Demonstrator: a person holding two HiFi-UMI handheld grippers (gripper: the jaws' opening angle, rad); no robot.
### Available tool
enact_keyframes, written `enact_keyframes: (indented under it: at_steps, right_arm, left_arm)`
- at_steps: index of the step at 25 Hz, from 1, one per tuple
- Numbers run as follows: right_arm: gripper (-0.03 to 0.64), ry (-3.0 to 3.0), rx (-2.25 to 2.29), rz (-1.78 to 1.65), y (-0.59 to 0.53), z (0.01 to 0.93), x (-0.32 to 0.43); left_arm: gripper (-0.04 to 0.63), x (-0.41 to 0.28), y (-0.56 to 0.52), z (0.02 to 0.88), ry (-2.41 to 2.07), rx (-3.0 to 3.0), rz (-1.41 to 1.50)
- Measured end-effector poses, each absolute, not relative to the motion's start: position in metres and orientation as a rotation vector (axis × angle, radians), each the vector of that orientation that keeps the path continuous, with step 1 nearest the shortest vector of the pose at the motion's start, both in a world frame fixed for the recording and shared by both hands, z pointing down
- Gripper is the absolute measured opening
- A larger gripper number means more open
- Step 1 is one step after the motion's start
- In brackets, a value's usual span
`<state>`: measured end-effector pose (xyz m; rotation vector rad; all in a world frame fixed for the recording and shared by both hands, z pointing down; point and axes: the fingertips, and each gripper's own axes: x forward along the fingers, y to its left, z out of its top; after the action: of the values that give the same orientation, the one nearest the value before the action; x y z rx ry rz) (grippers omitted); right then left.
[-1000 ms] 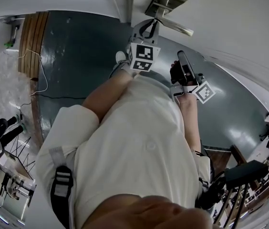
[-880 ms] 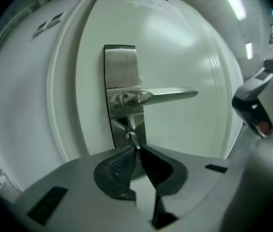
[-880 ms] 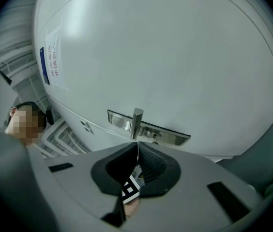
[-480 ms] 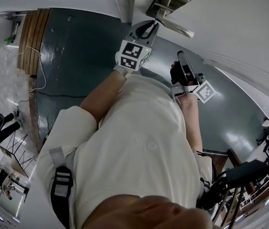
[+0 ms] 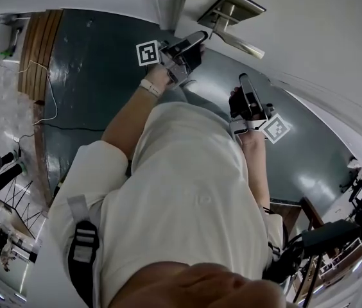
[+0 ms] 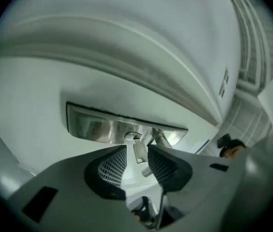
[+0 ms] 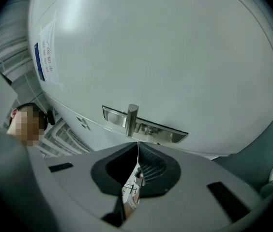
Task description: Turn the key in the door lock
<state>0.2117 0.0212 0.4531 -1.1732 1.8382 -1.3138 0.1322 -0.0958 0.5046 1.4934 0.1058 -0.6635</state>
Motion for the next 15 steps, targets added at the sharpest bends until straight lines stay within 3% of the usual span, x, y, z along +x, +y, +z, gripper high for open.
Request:
enact_keyframes:
  at_steps: [10, 12, 15]
  right_arm:
    - [0.021, 1.809, -1.252, -1.316, 0.019, 0.46, 0.218]
    - [0.021, 1.801, -1.257, -1.318, 0.019, 0.461, 0.219]
    - [0.021, 1.797, -1.259, -1.325, 0.018, 0.462, 0.218]
  left_arm:
    - [0.133, 0.152, -0.104, 0.494, 0.484, 0.98, -0.915]
    - [0.067, 0.149, -0.109, 0.492, 0.5, 0.922, -0.975]
    - [0.048, 0.146, -0.111, 0.492, 0.481, 0.903, -1.0]
